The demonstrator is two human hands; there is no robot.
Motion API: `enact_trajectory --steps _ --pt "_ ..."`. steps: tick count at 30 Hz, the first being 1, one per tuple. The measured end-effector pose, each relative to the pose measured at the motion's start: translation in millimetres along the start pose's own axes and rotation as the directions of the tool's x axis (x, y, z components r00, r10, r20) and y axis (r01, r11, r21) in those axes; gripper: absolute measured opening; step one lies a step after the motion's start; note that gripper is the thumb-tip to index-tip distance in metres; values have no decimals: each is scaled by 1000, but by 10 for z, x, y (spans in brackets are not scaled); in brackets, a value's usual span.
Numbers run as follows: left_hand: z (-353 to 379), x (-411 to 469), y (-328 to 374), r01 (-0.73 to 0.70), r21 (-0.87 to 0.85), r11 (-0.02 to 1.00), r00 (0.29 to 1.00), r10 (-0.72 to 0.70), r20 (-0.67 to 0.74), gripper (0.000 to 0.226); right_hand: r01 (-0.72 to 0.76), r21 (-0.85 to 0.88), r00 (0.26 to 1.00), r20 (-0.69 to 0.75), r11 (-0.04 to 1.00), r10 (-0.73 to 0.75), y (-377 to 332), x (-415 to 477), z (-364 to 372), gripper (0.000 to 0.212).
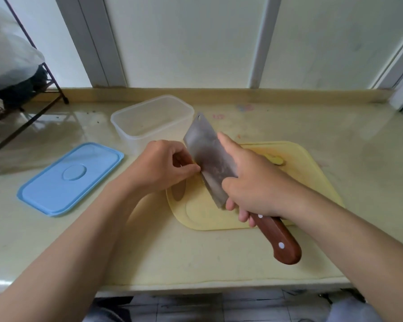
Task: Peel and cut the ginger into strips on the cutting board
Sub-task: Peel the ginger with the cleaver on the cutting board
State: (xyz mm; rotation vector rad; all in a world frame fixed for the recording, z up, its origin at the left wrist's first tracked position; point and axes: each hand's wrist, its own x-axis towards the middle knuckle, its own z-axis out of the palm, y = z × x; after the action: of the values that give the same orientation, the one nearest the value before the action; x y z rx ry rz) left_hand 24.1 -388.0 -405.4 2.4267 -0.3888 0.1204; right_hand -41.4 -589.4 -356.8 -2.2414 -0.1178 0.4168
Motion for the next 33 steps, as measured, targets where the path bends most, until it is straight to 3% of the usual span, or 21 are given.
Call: enact_trajectory --steps 9,17,21,26,29,33 --pt "-133 16 -108 89 37 995 995 -90 34 20 -31 91 998 53 995 27 21 16 -85 97" --pt "-143 18 -89 180 -98 979 983 -177 40 14 -18 92 996 87 996 10 -47 56 30 96" --pt "-128 34 -77 220 -48 974 975 -219 29 20 -28 127 999 20 991 26 -41 16 -44 95" --pt "-121 63 -82 291 -205 935 951 -306 -45 10 3 148 997 -83 989 10 2 -90 -292 94" --pt "-92 73 -59 321 -133 938 933 -337 -124 3 17 162 995 -102 987 -1 49 -147 -408 93" --pt "-76 99 9 360 -16 933 918 -357 -170 15 44 165 990 -137 985 -21 121 -223 -553 90"
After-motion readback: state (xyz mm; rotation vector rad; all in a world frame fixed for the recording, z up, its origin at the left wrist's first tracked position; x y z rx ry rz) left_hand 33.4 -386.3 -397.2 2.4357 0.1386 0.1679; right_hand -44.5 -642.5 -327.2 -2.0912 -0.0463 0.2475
